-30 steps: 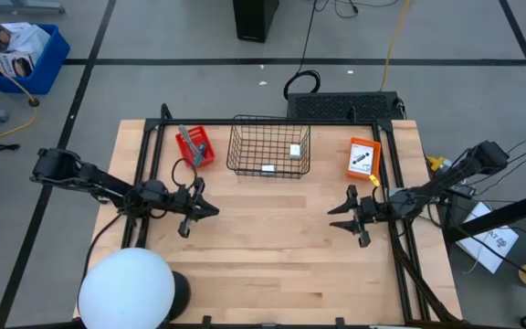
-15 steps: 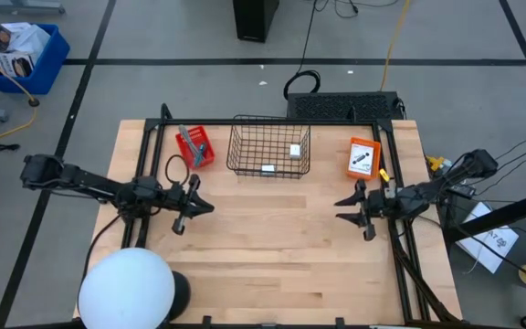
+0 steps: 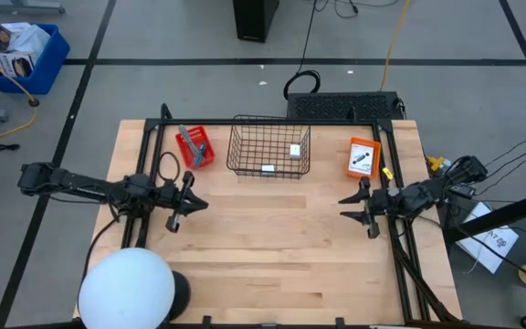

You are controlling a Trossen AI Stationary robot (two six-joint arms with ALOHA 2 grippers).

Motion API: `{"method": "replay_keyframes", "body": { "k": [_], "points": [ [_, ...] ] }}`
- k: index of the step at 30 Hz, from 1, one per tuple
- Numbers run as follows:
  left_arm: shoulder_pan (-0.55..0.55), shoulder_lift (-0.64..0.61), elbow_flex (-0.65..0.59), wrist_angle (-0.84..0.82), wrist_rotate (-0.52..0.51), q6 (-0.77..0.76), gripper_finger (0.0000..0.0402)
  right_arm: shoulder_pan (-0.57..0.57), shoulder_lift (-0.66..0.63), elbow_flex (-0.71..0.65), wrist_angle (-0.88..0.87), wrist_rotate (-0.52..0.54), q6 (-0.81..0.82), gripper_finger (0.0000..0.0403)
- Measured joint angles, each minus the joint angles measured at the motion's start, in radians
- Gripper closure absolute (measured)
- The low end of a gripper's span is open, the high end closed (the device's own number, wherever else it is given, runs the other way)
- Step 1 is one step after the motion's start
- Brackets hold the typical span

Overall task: Pick and place items into bin
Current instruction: Return to Home Position

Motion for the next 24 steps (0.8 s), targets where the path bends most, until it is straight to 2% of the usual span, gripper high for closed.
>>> {"method": "replay_keyframes", "body": {
  "k": [7,16,20,24],
  "points": [
    [0.027,-0.116,0.000,-0.138,0.000,-0.018,0.0371,0.000,-0.063,0.007,-0.049,-0.003,-0.021,0.0252],
    [0.049,-0.273,0.000,-0.349,0.005,-0.019,0.0371,0.000,-0.061,0.081,-0.300,0.035,0.069,0.0252],
    [0.050,-0.343,0.000,-0.429,0.007,-0.019,0.0371,0.000,-0.061,0.087,-0.319,0.089,0.093,0.0252],
    [0.052,-0.419,0.000,-0.486,0.002,-0.019,0.0371,0.000,-0.062,0.087,-0.310,0.200,0.094,0.0252]
  ]
}}
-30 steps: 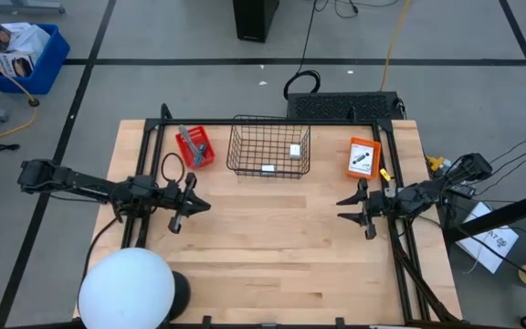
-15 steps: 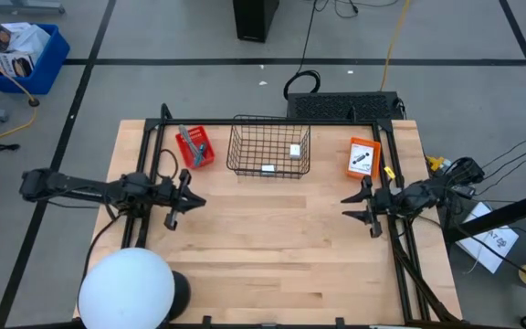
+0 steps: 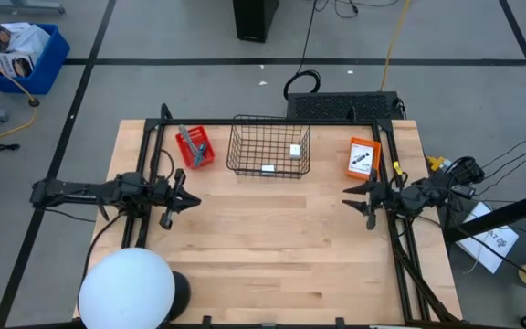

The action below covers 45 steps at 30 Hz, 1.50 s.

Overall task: Pick and place items into bin
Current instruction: Return to Home Position

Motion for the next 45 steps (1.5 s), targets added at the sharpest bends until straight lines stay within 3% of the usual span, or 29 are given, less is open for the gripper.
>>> {"method": "replay_keyframes", "body": {
  "k": [6,8,13,16,24,32,39,45],
  "points": [
    [0.013,-0.107,0.000,-0.083,-0.002,-0.003,0.0371,0.000,0.000,-0.039,0.009,0.179,0.069,0.0252],
    [0.013,-0.121,0.000,-0.094,-0.002,-0.003,0.0371,0.000,0.001,-0.058,0.002,0.176,0.136,0.0252],
    [0.013,-0.129,0.000,-0.105,-0.002,-0.004,0.0371,0.000,0.003,-0.068,0.143,-0.120,-0.008,0.0252],
    [0.013,-0.128,0.000,-0.098,0.005,0.011,0.0371,0.000,0.003,-0.069,0.213,-0.242,-0.092,0.0252],
    [0.013,-0.128,0.000,-0.127,0.014,0.004,0.0371,-0.053,0.000,-0.060,0.204,-0.265,-0.140,0.0253],
    [0.013,-0.128,0.000,-0.120,0.015,0.013,0.0371,-0.181,0.002,-0.116,0.332,-0.544,-0.170,0.0250],
    [0.016,-0.128,0.000,-0.106,0.030,0.029,0.0371,-0.310,0.001,-0.118,0.315,-0.623,-0.169,0.0252],
    [0.066,-0.128,0.000,-0.107,0.013,0.032,0.0371,-0.429,0.001,-0.118,0.311,-0.603,-0.166,0.0254]
  ]
}}
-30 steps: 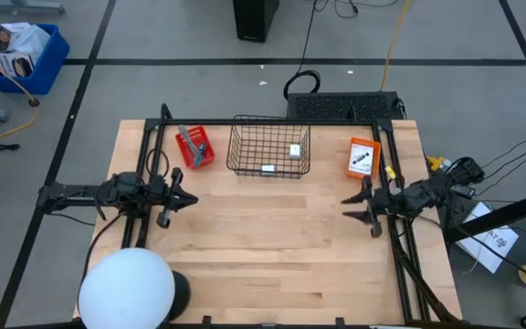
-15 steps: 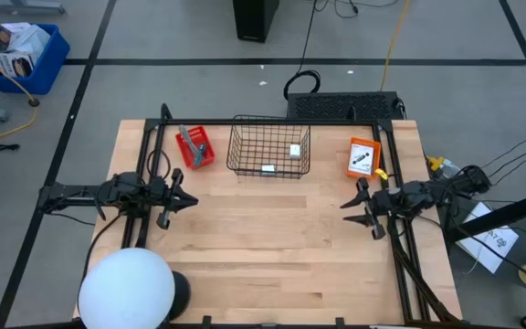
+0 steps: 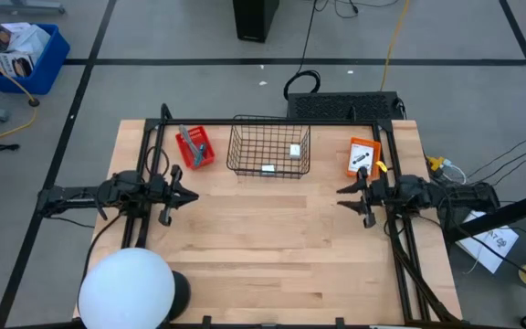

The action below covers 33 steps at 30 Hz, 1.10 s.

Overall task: Pick and place items into bin
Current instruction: Return to Home Position

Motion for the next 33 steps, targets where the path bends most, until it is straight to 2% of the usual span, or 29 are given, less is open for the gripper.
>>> {"method": "replay_keyframes", "body": {
  "k": [6,13,19,25,33],
  "points": [
    [0.041,0.002,0.000,-0.048,0.063,-0.004,0.0371,-0.069,0.000,0.000,-0.004,-0.019,-0.010,0.0250],
    [0.044,0.005,0.000,-0.043,0.109,0.017,0.0371,-0.094,0.004,-0.006,-0.007,-0.021,-0.021,0.0252],
    [0.041,0.008,0.000,-0.050,0.059,0.029,0.0371,-0.094,0.004,-0.031,0.000,-0.022,-0.033,0.0253],
    [0.041,0.008,0.000,-0.051,-0.008,-0.027,0.0371,-0.094,0.008,-0.031,0.003,-0.022,-0.016,0.0251],
    [0.041,0.008,0.000,-0.043,-0.016,-0.033,0.0371,-0.094,0.008,-0.032,0.051,-0.023,0.001,0.0254]
  ]
}}
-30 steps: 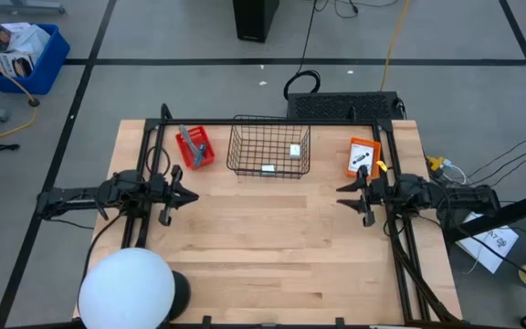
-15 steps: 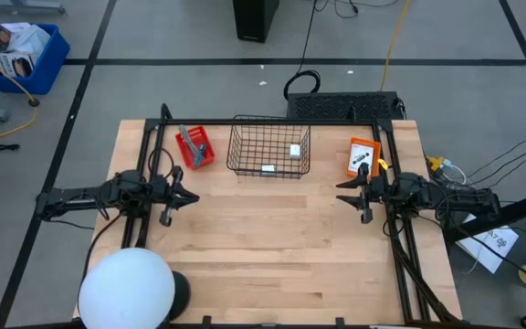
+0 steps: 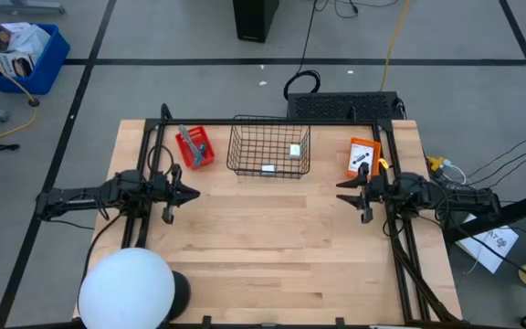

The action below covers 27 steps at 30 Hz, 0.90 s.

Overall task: Pick and place items into bin
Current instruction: Return to Home Position

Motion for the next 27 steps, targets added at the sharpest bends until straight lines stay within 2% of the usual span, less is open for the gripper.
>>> {"method": "replay_keyframes", "body": {
  "k": [5,27],
  "points": [
    [0.000,0.000,0.000,0.008,-0.003,0.004,0.0371,0.000,0.000,0.000,0.048,0.002,0.001,0.0251],
    [0.000,0.000,0.000,0.009,-0.005,0.013,0.0371,0.000,0.000,0.000,0.057,0.002,0.001,0.0251]
  ]
}}
